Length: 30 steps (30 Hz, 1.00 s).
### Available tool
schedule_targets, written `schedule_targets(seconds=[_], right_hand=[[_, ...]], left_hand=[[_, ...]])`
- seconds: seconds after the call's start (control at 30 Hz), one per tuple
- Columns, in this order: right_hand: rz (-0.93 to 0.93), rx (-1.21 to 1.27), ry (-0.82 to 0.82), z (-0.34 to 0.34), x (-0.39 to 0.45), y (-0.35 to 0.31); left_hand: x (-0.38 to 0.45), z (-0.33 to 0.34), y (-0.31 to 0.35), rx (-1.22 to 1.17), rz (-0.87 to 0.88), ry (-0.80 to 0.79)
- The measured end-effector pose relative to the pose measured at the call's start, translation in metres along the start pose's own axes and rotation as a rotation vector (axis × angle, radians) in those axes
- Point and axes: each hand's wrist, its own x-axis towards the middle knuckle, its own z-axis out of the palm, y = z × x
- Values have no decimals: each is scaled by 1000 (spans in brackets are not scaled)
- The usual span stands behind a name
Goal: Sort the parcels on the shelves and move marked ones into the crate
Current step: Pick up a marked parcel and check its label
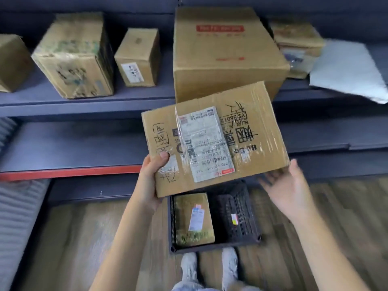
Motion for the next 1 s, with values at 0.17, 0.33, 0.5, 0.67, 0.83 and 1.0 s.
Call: schedule_targets(seconds=[0.17,0.33,0.5,0.67,0.83,1.0], right_hand=[[169,32,1,4,-22,51],[223,18,81,-8,-19,65],[244,-146,199,-46,-6,48],[354,-333,207,-103,10,13],[457,-472,107,-142,33,-20],[443,-567,-8,-153,72,-26]], left_hand=[[-19,8,-61,-17,-39,-19],[-38,20,-105,100,-162,-28],[-22,24,-107,222,-196,63],[19,38,-108,460,-286,119],[43,70,-138,397,-457,-83],[57,92,-165,302,-465,-186]])
